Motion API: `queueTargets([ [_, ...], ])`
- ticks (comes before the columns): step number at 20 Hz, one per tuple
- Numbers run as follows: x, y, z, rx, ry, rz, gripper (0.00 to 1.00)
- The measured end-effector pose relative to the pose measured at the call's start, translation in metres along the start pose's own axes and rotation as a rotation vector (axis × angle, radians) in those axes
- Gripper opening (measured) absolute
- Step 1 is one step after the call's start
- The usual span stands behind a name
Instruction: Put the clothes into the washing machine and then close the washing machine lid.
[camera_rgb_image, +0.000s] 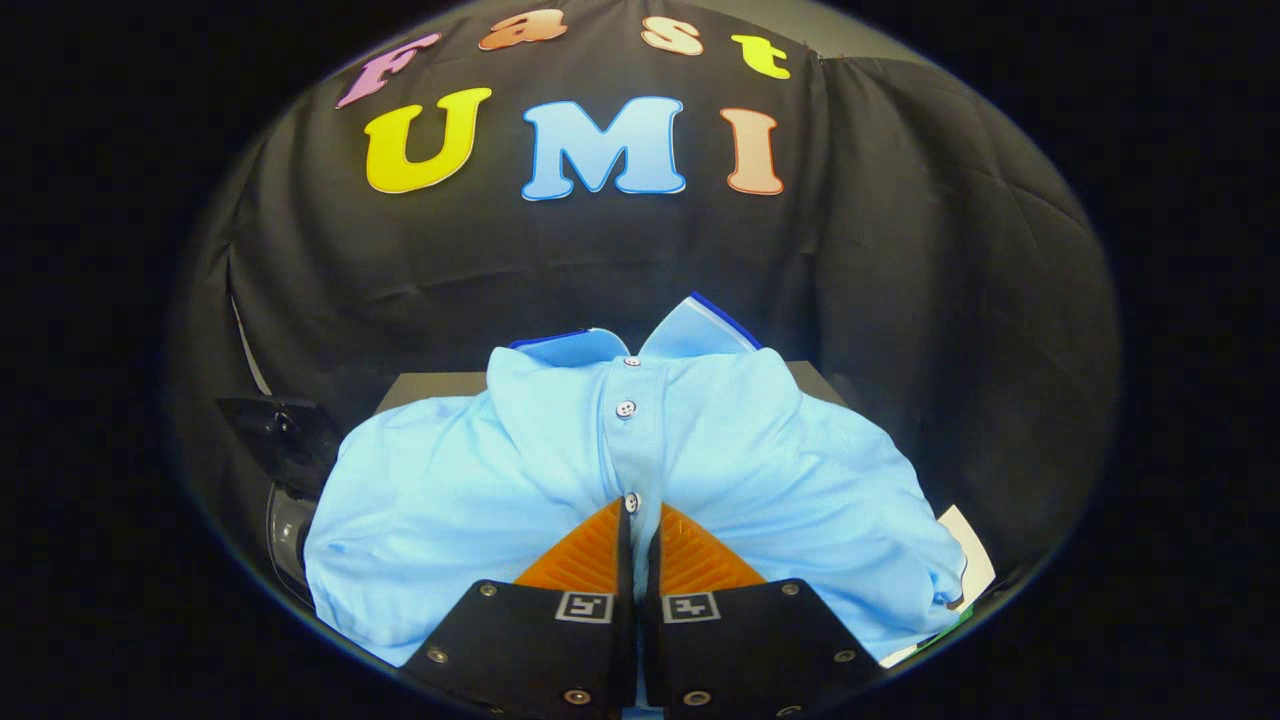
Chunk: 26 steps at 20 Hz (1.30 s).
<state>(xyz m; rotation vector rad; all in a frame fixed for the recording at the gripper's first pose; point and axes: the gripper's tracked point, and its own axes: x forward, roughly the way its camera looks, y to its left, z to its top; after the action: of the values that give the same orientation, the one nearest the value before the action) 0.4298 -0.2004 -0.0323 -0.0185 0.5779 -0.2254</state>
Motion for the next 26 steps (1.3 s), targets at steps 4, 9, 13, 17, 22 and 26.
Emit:
queueTargets([
  [4,0.002,0.002,-0.001,0.030,-0.012,0.036,0.01],
  [9,0.000,0.000,0.000,0.206,-0.011,0.094,0.00],
  [13,0.000,-0.001,0.001,0.295,-0.013,0.092,0.00],
  [17,-0.006,-0.001,0.003,0.338,-0.022,0.036,0.00],
  [22,-0.041,0.008,0.043,0.342,-0.084,-0.106,0.00],
  [26,-0.086,0.032,0.090,0.275,-0.171,-0.162,0.00],
])
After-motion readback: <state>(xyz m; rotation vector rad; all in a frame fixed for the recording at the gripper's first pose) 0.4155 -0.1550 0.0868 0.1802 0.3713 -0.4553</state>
